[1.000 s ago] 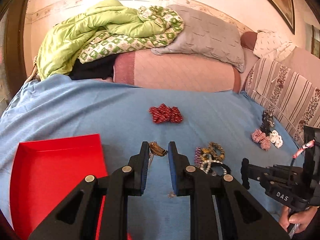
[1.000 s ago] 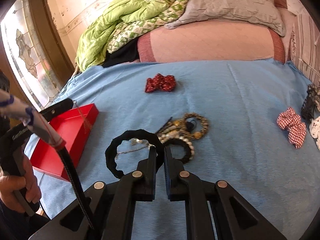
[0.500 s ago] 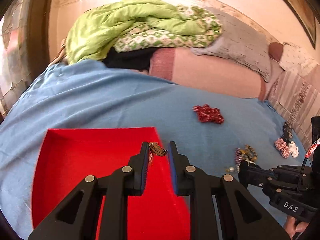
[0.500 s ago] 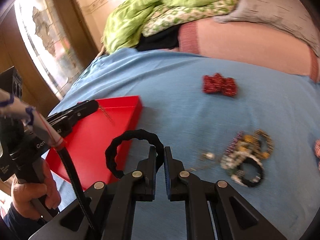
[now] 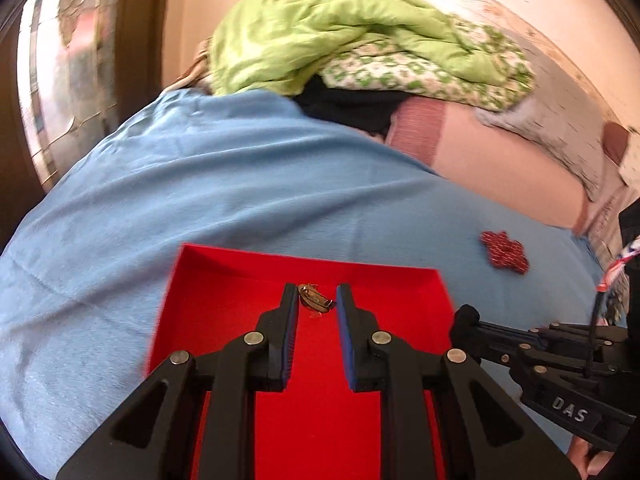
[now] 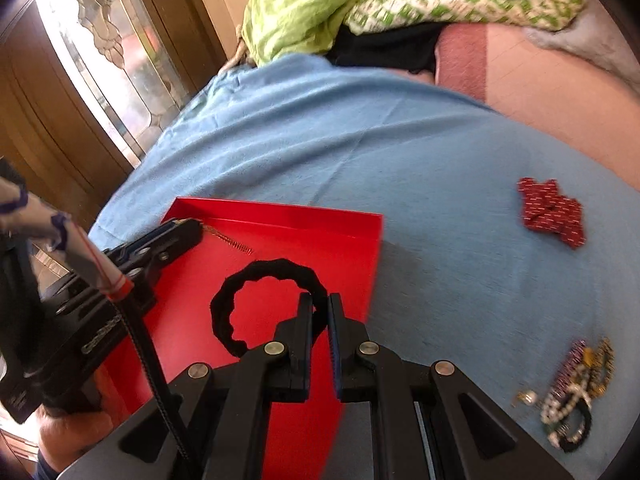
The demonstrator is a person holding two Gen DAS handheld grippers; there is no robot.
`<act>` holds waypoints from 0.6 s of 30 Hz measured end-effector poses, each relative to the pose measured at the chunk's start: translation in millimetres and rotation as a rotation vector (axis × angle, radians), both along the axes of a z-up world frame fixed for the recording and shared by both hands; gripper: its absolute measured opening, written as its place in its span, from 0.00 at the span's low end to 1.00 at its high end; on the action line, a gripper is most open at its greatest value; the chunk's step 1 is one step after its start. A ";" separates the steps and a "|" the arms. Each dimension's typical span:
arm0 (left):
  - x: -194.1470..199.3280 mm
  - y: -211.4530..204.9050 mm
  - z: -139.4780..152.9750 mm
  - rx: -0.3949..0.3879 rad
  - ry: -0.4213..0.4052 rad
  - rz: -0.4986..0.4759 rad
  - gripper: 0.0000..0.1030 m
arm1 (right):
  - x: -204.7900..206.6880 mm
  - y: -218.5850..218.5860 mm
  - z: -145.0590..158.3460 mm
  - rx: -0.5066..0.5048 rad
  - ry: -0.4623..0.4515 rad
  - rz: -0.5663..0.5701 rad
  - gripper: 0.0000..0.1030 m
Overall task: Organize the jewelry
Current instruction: 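Carry both items over the red box and open both tools to drop them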
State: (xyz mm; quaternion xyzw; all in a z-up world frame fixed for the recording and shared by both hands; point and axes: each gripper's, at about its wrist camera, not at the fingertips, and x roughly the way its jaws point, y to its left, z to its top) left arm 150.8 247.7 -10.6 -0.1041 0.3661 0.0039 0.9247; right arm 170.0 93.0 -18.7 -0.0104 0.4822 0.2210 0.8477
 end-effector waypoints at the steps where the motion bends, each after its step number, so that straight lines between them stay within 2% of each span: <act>1: 2.0 6.8 -2.6 -0.013 0.010 0.017 0.18 | 5.4 6.3 -3.8 -0.011 0.009 0.005 0.08; 10: 10.9 14.5 -18.3 -0.049 0.074 0.048 0.18 | 44.8 39.2 -36.2 -0.091 0.061 -0.016 0.08; 18: 14.1 6.3 -21.7 -0.042 0.097 0.043 0.18 | 55.1 43.0 -47.6 -0.118 0.066 -0.034 0.08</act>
